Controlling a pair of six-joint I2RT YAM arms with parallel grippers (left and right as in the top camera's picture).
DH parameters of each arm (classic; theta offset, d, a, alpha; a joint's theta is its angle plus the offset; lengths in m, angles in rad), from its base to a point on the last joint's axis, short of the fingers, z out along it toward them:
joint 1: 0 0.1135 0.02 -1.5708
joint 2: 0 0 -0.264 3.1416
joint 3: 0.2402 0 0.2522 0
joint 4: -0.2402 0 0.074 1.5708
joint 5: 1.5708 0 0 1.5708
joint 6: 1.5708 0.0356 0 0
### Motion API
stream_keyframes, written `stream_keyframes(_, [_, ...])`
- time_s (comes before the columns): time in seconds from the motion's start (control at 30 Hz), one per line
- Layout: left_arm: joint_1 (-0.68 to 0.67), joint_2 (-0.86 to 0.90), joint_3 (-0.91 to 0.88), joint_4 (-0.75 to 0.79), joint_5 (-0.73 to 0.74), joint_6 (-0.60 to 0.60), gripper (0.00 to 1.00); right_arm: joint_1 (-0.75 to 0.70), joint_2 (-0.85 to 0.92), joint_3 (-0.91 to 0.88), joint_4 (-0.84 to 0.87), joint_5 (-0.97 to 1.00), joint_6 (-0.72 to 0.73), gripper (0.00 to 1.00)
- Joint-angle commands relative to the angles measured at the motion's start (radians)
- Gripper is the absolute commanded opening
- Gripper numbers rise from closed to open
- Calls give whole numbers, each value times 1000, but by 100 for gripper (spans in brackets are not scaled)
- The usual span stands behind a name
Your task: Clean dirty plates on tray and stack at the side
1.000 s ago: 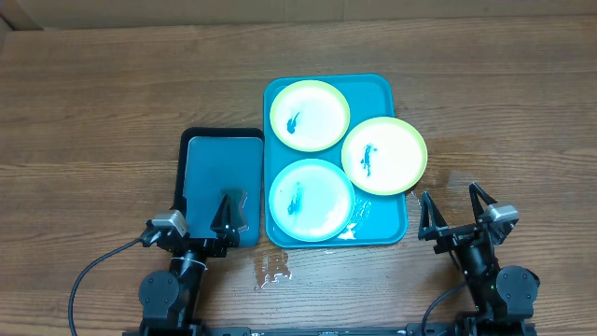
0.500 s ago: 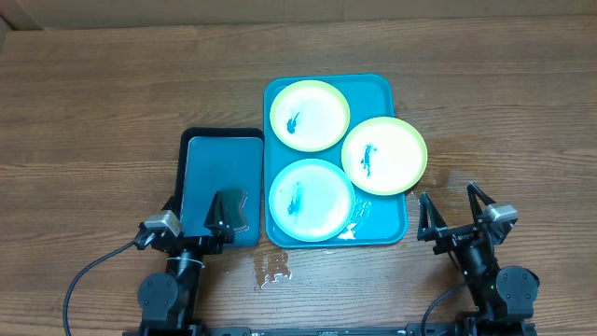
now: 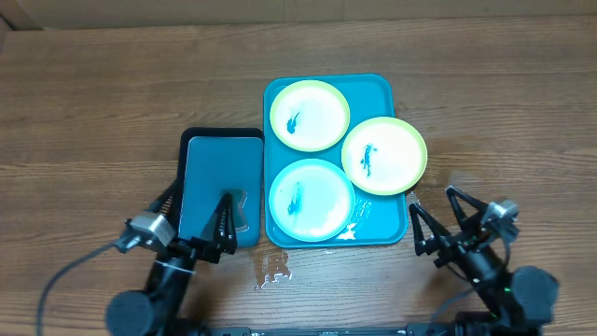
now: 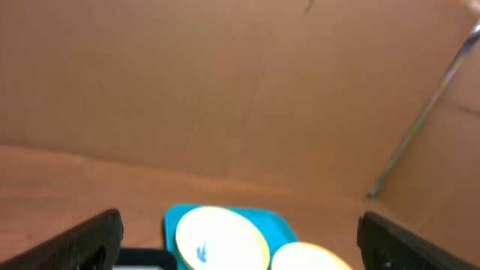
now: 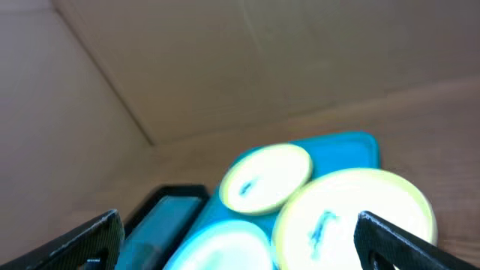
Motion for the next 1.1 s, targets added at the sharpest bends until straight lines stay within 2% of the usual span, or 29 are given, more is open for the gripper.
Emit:
stream_keyframes(0.0, [5, 184, 261, -163, 37, 116, 100, 0, 126, 236, -111, -26, -12, 100])
stream_keyframes(0.13, [5, 436, 559, -452, 111, 217, 100, 0, 368, 509, -396, -26, -14, 100])
stream_keyframes(0.3, [4, 716, 830, -779, 109, 239, 100, 0, 686, 782, -705, -27, -82, 100])
stream_keyframes(0.33, [4, 758, 861, -828, 109, 242, 100, 0, 730, 811, -735, -29, -81, 100])
stream_keyframes(0.43, [4, 899, 900, -984, 114, 237, 100, 0, 933, 873, -714, -256, -55, 100])
stream_keyframes(0.5, [4, 946, 900, -1032, 114, 238, 100, 17, 991, 873, -712, -280, -63, 100])
stream_keyframes(0.6, [4, 1002, 900, -1087, 111, 245, 100, 110, 1089, 872, -755, -143, -100, 100])
stream_keyframes(0.63, [4, 1040, 900, -1106, 93, 245, 100, 229, 1176, 861, -781, 56, -92, 97])
stream_keyframes(0.7, [4, 1074, 900, -1108, 72, 245, 100, 379, 1297, 845, -789, 278, -25, 96])
stream_keyframes(0.77, [4, 1089, 900, -1110, 72, 244, 100, 443, 1382, 844, -784, 361, 23, 95])
stream_keyframes(0.83, [4, 1098, 900, -1111, 44, 242, 96, 480, 1471, 844, -742, 367, 40, 87])
stream_keyframes(1.03, [4, 1099, 900, -1142, -143, 172, 94, 533, 1685, 844, -618, 330, 79, 45])
stream_keyframes(1.07, [4, 1099, 900, -1149, -166, 166, 94, 533, 1711, 844, -609, 322, 92, 41])
